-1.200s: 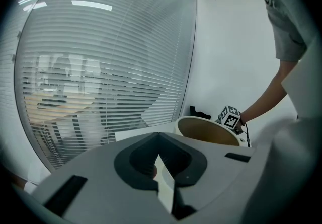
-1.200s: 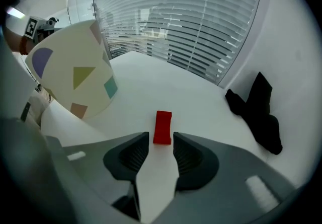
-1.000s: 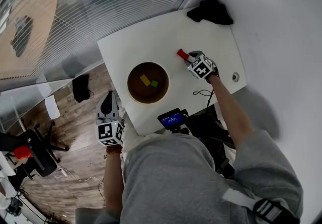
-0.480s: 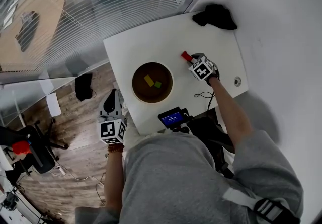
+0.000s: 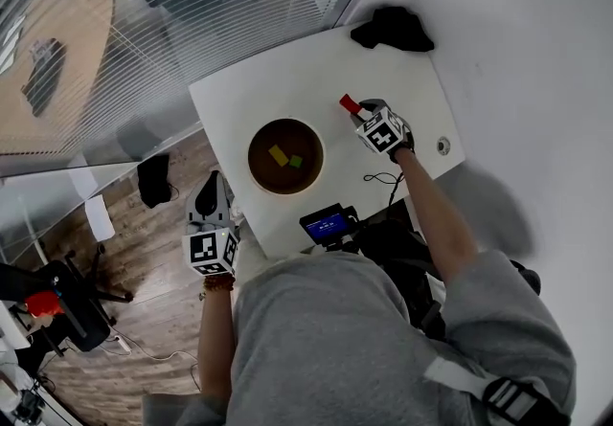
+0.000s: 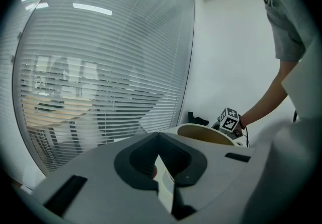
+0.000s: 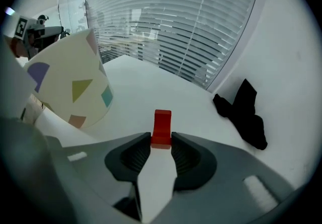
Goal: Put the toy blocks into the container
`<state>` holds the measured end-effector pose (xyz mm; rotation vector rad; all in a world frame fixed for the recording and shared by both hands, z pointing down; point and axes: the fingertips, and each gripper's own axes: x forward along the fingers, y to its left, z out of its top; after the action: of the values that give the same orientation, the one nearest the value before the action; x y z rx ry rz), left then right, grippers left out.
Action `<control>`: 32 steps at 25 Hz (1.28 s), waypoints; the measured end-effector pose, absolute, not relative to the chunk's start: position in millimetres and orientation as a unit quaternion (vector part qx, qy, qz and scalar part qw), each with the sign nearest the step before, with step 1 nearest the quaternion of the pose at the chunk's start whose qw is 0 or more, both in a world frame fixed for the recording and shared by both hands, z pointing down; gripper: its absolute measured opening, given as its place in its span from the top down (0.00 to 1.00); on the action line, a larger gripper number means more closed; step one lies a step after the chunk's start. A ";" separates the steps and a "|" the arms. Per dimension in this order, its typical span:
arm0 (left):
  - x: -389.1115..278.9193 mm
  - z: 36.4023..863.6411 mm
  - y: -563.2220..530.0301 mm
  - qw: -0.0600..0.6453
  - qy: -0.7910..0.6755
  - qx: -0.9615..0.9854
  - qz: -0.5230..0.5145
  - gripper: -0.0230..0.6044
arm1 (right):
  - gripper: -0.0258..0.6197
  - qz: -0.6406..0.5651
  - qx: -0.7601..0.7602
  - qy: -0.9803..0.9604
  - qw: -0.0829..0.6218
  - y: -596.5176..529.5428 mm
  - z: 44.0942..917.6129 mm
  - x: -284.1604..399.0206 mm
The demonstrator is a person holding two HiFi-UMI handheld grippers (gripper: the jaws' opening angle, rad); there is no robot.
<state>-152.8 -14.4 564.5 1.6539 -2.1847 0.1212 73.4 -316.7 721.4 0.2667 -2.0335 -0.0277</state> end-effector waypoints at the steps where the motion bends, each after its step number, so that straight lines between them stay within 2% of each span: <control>1: -153.8 563.2 -15.6 0.197 -0.778 0.595 0.042 0.95 | 0.75 -0.013 0.116 -0.849 0.515 -315.6 715.2 73.1; 18: -186.1 536.4 -21.7 0.169 -0.733 0.658 0.028 0.95 | 0.75 -0.032 0.212 -0.876 0.433 -273.3 601.9 54.6; 32: -191.4 533.0 -13.0 0.153 -0.695 0.702 0.032 0.95 | 0.75 -0.012 0.283 -0.898 0.335 -207.3 526.0 34.3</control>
<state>-191.4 -13.0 533.0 2.0118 -1.9935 0.0926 34.3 -207.3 526.0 0.7387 -2.3438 -0.0312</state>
